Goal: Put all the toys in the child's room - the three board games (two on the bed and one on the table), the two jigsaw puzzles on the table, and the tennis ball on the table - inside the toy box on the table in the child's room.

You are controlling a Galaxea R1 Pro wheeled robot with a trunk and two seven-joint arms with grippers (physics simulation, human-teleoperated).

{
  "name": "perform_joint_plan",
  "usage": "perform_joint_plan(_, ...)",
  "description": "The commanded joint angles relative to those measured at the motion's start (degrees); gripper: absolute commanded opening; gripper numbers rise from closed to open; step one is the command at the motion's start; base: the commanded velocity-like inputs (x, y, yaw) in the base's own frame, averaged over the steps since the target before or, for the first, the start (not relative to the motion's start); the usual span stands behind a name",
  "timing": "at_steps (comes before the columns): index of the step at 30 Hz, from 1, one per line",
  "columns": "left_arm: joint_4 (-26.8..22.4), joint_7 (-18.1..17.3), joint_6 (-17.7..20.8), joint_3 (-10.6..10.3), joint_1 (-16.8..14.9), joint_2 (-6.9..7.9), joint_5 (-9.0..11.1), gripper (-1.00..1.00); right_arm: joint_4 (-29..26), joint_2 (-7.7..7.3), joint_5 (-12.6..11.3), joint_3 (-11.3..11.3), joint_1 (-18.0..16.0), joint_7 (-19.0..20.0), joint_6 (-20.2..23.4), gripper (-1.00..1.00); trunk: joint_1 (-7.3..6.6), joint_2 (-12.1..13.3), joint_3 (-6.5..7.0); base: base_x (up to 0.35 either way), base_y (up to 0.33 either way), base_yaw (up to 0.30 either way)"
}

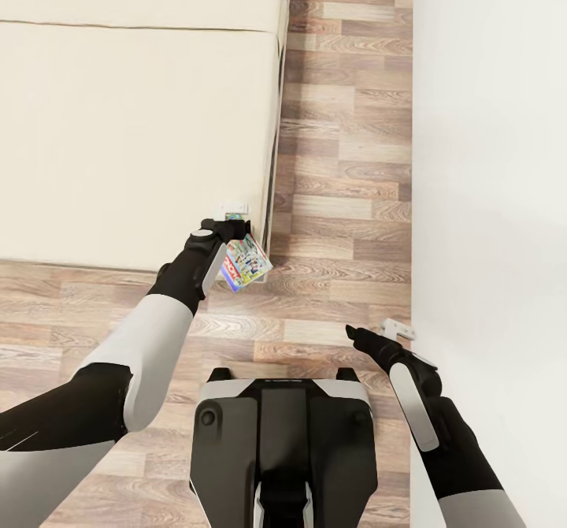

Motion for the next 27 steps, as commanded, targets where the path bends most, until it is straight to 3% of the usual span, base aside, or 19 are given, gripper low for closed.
perform_joint_plan(1,-0.1,0.1,0.3,0.0,0.0,-0.01,-0.5,1.00,-0.1,0.00,-0.6,0.0,0.0,-0.6,0.1,1.00,0.04,-0.1,-0.06,-0.002,-0.002,0.000)
perform_joint_plan(27,-0.1,0.0,0.3,0.0,0.2,-0.01,-0.6,1.00,0.0,0.00,-0.6,0.1,0.0,-0.6,0.1,1.00,0.04,-0.1,-0.06,-0.041,0.000,0.000)
